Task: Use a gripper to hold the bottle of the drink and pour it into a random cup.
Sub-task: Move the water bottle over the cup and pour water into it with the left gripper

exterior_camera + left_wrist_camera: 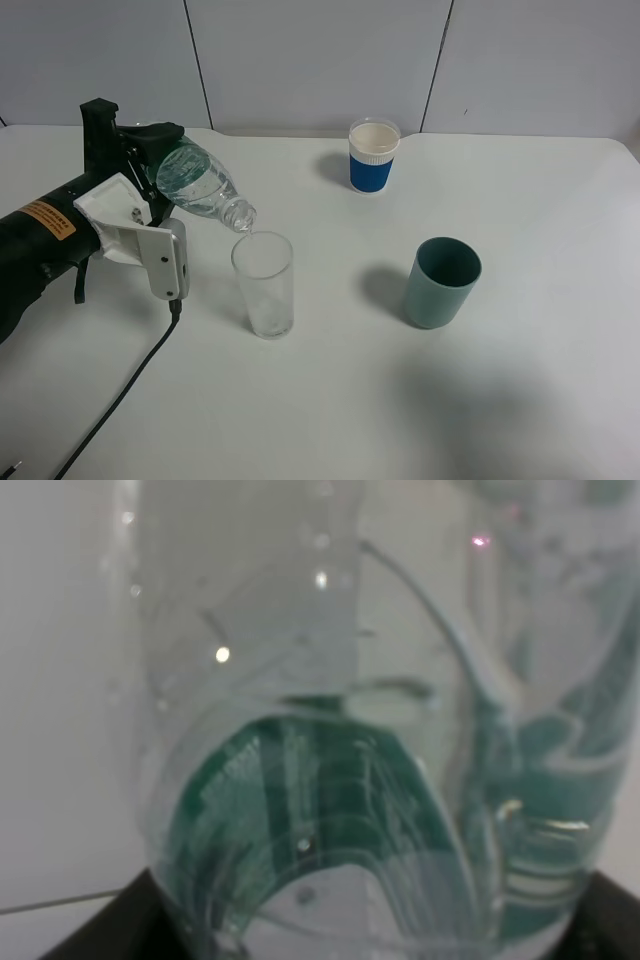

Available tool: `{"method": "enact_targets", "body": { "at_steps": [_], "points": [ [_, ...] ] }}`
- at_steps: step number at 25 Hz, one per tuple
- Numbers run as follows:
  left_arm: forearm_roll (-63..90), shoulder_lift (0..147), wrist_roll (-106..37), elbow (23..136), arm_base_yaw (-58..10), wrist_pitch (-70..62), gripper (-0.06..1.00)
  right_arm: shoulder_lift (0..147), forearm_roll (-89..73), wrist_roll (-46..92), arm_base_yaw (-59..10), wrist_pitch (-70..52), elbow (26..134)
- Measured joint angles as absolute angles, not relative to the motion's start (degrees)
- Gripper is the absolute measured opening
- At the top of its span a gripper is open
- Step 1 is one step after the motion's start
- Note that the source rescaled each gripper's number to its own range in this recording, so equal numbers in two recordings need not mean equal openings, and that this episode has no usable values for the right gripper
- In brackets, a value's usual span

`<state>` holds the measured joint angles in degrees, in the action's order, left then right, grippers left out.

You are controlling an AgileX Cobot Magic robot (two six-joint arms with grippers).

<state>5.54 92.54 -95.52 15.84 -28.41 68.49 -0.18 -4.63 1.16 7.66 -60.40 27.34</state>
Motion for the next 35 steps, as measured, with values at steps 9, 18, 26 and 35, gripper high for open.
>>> {"method": "enact_targets", "body": {
  "at_steps": [9,18,26,35],
  "points": [
    [5.54,92.54,-95.63,15.84,-28.41,68.49,0.00,-0.18,-4.63,1.16,7.66,-60.40,27.34],
    [5.65,92.54,-96.51,15.84,-28.41,68.49,0.00,-0.18,-4.63,1.16,7.66,-60.40,27.34],
    [5.65,92.54,-96.63,15.84,-28.41,68.49,0.00,-0.18,-4.63,1.16,7.66,-60.40,27.34],
    [5.65,92.54,-98.00,15.84,-28.41,68.49,0.00,-0.18,-4.63,1.16,7.66,-60.40,27.34]
  ]
}}
